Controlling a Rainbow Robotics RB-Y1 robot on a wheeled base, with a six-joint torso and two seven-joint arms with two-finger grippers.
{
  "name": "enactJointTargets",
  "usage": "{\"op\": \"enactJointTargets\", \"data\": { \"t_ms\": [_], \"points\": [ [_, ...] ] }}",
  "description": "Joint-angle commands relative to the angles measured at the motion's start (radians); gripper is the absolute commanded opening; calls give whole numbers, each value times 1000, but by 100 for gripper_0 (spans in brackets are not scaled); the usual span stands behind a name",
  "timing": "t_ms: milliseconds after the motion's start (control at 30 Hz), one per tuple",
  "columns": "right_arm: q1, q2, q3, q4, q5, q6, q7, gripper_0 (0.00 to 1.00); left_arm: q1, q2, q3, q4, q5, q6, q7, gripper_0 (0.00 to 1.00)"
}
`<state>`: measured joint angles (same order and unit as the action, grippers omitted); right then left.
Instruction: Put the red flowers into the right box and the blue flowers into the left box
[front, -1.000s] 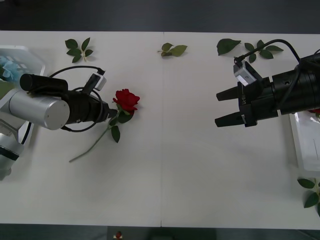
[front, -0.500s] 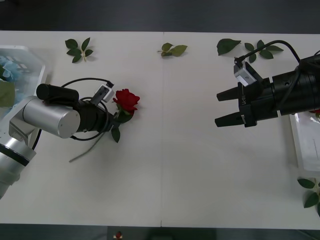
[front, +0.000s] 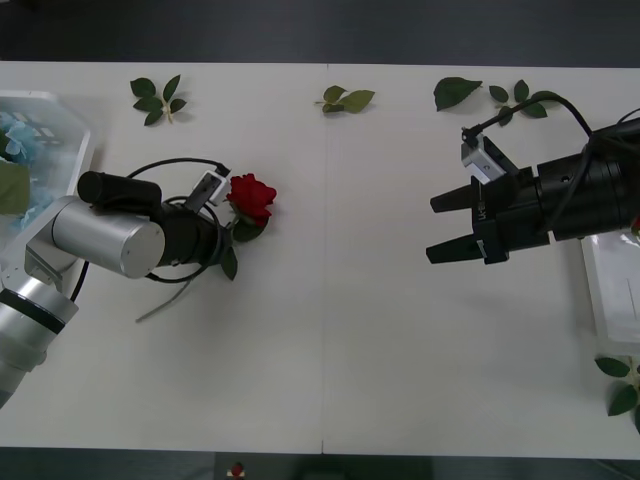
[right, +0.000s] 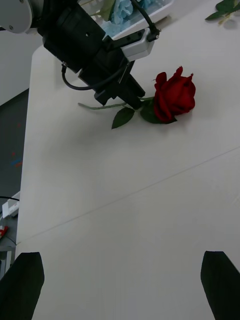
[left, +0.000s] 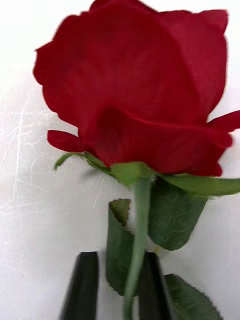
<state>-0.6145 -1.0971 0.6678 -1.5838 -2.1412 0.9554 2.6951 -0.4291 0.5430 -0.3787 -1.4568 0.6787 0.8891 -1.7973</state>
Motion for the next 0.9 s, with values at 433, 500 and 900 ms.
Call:
{"op": "enactJointTargets", "data": {
  "t_ms": [433,500,900],
  "points": [
    [21,-20,-5,-27,-25,-6,10,92,-23,100,204,-204,481,88,-42,0],
    [44,-6,-5,-27,-63,-20,10,91,-20,109,236,-204,578,109,-83,0],
    [280,129,-45,-190,-178,-182,10,92,75,-31,468,-204,1107,235,-313,0]
  ]
}}
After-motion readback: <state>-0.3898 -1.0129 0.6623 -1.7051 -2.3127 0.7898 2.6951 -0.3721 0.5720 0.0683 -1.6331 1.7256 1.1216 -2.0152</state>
